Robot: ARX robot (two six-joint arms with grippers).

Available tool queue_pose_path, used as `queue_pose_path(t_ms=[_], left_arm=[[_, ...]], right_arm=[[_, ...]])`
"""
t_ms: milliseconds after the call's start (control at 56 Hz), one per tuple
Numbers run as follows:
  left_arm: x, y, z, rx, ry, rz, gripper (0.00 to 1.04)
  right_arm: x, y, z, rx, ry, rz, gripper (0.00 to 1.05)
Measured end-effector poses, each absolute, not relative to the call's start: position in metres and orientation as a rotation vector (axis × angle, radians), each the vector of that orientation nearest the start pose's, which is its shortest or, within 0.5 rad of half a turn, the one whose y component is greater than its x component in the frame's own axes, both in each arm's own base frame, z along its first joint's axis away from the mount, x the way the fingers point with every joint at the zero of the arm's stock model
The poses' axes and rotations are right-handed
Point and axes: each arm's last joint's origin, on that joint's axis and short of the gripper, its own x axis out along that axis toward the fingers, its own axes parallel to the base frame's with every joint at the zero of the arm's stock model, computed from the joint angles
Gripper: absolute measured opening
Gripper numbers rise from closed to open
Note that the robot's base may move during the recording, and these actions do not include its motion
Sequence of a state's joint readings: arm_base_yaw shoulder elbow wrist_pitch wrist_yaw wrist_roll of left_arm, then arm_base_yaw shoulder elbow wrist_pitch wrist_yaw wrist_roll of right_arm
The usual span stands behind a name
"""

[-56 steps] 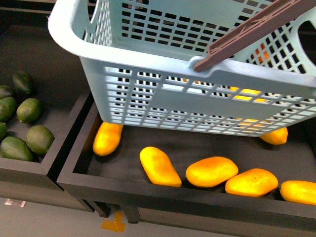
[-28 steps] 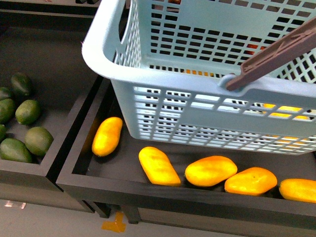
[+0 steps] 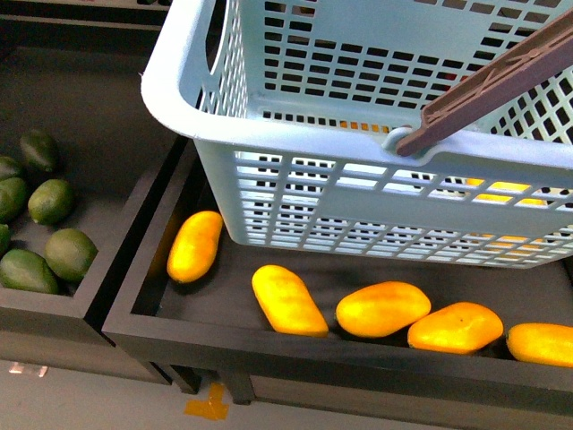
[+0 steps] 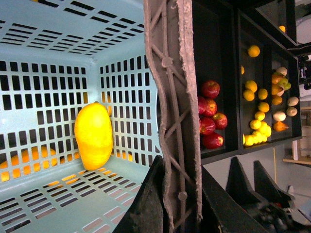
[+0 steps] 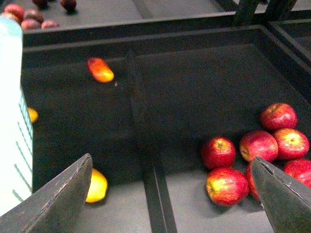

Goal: Pick lemon and mango into basket

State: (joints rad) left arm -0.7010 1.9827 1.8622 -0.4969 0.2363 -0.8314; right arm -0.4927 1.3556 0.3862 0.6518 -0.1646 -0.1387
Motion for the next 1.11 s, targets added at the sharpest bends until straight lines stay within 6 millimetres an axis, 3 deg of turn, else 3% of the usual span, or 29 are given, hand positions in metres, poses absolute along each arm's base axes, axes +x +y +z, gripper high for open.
queue_pose_path(t_ms=[179,375,732,1107], left_arm=[[0.343,-0.298,0.32,-0.598,0.951,-0.586,0.08],[0.343,-0.298,0.32,-0.596,0.947,-0.581,0.08],[0.343,-0.298,0.32,-0.598,0.951,-0.587,0.08],[0.343,-0.298,0.32,-0.596,0.948,-0.583,0.08]], right_arm=[[0.229,-0.131,0.117,-0.073,0.455,-0.237,0.96],[0.241,-0.138,0.087,-0.13,0.51,-0.165,0.96],[0.277,-0.117,0.027,-0.204,0.613,0.061,0.96],[0.321,-0.107,-0.023,-0.177,0.665,0.173,0.96]])
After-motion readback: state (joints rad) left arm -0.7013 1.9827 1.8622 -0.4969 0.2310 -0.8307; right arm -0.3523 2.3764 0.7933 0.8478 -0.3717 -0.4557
